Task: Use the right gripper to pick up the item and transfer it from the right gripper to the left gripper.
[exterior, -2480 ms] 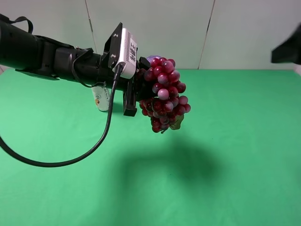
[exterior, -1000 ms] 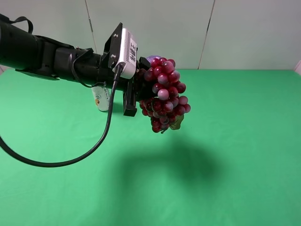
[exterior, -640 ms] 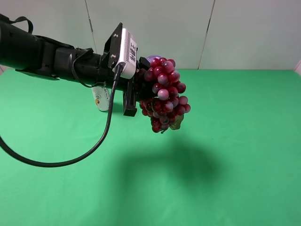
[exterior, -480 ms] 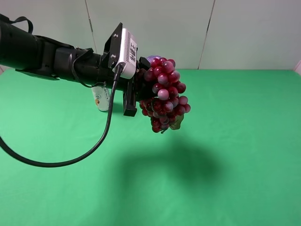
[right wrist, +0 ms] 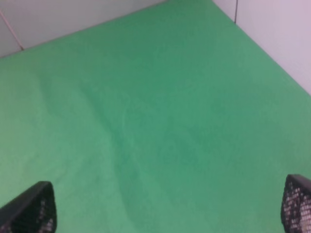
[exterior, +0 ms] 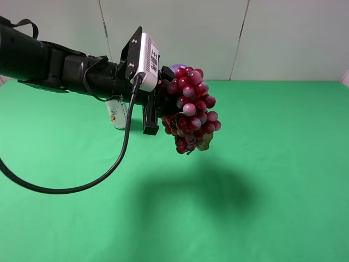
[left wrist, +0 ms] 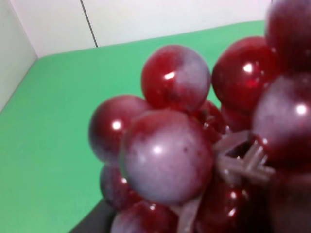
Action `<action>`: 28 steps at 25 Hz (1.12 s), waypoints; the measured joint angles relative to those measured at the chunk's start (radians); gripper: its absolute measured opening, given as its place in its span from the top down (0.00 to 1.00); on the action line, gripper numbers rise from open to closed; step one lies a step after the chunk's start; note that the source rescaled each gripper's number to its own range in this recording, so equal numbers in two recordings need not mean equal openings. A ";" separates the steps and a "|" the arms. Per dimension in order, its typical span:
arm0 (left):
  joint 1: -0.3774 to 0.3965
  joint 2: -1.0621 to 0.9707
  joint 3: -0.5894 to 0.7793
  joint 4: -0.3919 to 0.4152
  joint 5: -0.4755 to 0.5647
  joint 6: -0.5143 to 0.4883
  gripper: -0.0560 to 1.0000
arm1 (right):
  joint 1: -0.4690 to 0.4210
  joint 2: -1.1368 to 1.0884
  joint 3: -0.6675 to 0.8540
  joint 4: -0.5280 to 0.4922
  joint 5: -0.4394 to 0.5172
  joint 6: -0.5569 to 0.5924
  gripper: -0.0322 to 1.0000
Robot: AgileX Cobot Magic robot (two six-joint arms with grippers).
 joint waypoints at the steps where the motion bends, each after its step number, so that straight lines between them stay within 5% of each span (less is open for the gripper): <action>1: 0.000 0.000 0.000 0.000 0.000 0.000 0.94 | -0.003 -0.001 0.000 0.000 0.000 -0.006 0.00; 16: 0.000 -0.147 0.001 0.005 -0.018 -0.110 0.94 | -0.007 -0.001 0.000 0.004 0.000 -0.070 0.00; 28: 0.000 -0.410 0.001 0.005 -0.397 -0.366 0.94 | -0.007 -0.001 0.000 0.006 0.000 -0.070 0.00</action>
